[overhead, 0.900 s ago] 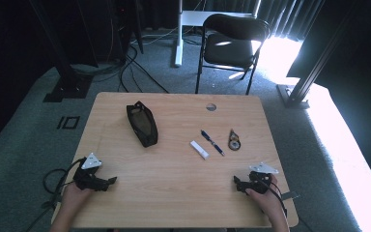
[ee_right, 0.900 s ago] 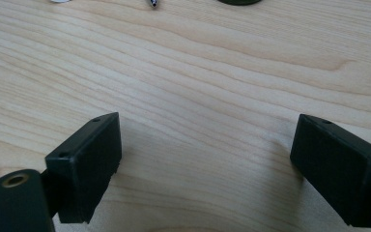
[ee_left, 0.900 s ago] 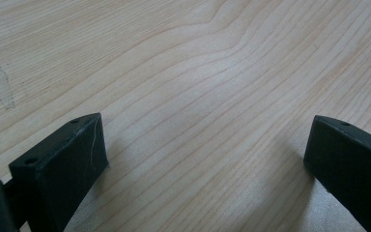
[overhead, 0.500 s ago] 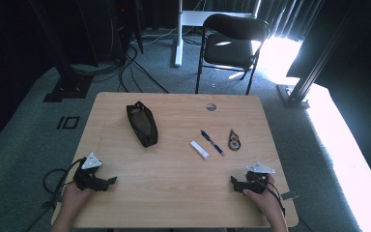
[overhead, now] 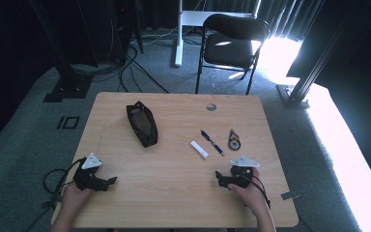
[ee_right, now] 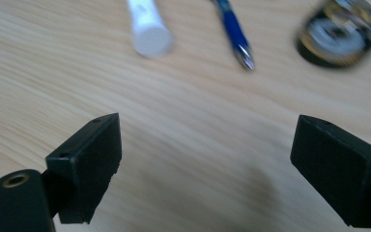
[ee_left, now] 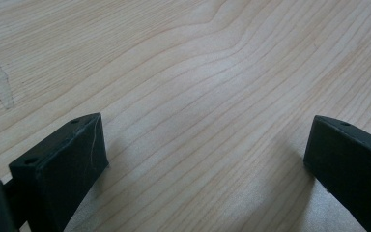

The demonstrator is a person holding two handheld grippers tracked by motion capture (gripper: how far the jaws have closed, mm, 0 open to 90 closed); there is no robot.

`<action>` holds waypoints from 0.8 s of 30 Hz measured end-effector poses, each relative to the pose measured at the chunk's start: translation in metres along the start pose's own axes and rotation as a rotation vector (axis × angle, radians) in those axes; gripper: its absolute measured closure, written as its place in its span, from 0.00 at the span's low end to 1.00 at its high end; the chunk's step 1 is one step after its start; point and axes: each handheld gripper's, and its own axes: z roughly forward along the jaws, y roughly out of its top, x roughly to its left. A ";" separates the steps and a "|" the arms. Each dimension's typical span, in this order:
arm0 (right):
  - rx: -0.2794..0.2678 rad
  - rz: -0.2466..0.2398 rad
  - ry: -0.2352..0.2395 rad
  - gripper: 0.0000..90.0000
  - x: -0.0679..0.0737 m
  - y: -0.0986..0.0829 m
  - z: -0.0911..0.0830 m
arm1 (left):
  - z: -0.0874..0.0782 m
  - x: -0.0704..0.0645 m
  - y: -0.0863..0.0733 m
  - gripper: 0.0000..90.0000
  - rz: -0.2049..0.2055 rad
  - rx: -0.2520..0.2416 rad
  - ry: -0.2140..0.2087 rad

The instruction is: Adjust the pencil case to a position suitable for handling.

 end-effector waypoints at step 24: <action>-0.078 -0.089 0.104 0.12 0.060 0.067 0.038 | 0.000 0.000 0.000 0.02 -0.003 0.001 -0.001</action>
